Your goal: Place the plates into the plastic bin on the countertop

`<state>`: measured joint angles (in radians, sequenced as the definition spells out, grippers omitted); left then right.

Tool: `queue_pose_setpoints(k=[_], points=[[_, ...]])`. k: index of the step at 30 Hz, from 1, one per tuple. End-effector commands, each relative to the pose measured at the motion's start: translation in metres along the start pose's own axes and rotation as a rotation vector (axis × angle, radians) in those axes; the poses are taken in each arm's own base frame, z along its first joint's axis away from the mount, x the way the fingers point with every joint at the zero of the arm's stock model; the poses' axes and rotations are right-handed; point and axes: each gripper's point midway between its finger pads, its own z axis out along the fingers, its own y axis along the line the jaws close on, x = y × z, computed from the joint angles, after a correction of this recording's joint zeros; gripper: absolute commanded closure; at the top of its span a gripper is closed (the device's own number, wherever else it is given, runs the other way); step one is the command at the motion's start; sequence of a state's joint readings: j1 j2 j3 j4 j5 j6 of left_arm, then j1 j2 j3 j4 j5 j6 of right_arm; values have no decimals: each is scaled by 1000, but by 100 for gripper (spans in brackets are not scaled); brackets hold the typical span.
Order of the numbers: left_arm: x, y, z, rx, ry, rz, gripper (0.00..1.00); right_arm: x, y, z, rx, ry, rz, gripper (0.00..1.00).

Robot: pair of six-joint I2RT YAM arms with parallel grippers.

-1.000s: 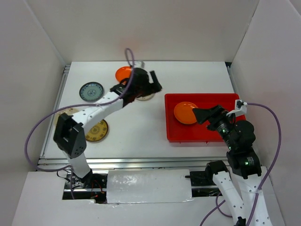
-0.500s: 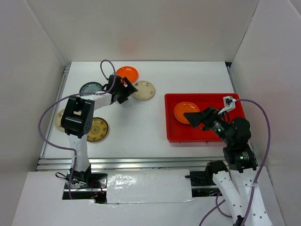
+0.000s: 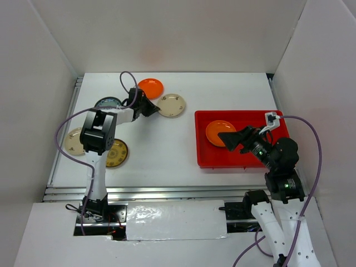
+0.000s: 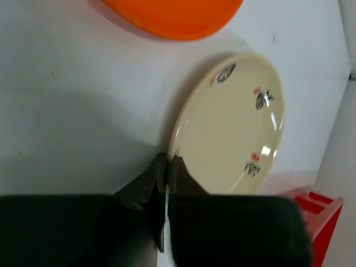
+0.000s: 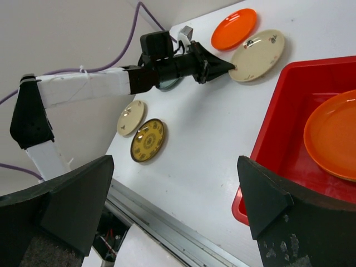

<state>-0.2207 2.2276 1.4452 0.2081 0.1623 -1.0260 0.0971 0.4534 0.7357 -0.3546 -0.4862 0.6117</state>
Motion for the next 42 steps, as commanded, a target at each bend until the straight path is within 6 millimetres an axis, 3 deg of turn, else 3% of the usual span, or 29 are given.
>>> queue_pose_setpoints(k=[1, 2, 5, 6, 7, 8, 9, 10, 12, 13, 15, 16, 19, 22, 28, 32, 34, 36, 37, 39, 40, 42], points=[[17, 27, 2, -80, 41, 17, 100, -18, 17, -4, -44, -42, -48, 0], [14, 24, -3, -89, 23, 29, 100, -19, 17, -4, -44, -44, -48, 0], [10, -10, -52, -83, -31, 87, 100, -20, 16, -5, -32, -51, -49, 0], [-8, -31, -88, -95, -124, 105, 100, -21, 17, -7, -32, -59, -53, 0], [9, -38, -110, -143, -114, 145, 100, -23, 15, -7, -19, -69, -49, 0], [9, -49, -129, -153, -159, 170, 100, -24, 14, -8, -13, -76, -47, 0], [-2, -69, -165, -138, -264, 195, 100, -25, 13, -9, -3, -84, -45, 0], [20, -93, -177, -77, -248, 258, 100, -27, 11, -9, 15, -95, -41, 0], [36, -125, -192, 18, -217, 306, 100, -32, 7, -11, 47, -118, -30, 0], [64, -142, -192, 75, -142, 368, 100, -36, -2, -11, 103, -145, -1, 0], [92, -156, -179, 87, -48, 425, 100, -42, -8, -15, 156, -171, 24, 0], [117, -163, -175, 105, 13, 463, 100, -47, -9, -18, 179, -194, 43, 0], [161, -176, -153, 121, 112, 520, 100, -60, -10, -28, 222, -262, 53, 0], [194, -180, -119, 135, 207, 539, 100, -64, -8, -32, 228, -275, 40, 0], [207, -190, -78, 170, 289, 532, 100, -58, -6, -33, 213, -248, 25, 0], [210, -194, -68, 164, 314, 537, 99, -57, -2, -36, 204, -243, 8, 0], [210, -199, -69, 178, 310, 528, 90, -58, -2, -36, 204, -242, 4, 0], [207, -207, -73, 201, 301, 525, 71, -56, -3, -35, 202, -238, 4, 0], [206, -210, -75, 208, 300, 525, 46, -56, -1, -34, 192, -236, 2, 0], [203, -220, -85, 231, 284, 525, 33, -53, -2, -31, 184, -221, 8, 0], [203, -222, -89, 233, 278, 535, 2, -53, -2, -31, 182, -221, 7, 0], [196, -231, -104, 251, 257, 545, 1, -51, -3, -29, 180, -209, 5, 0]])
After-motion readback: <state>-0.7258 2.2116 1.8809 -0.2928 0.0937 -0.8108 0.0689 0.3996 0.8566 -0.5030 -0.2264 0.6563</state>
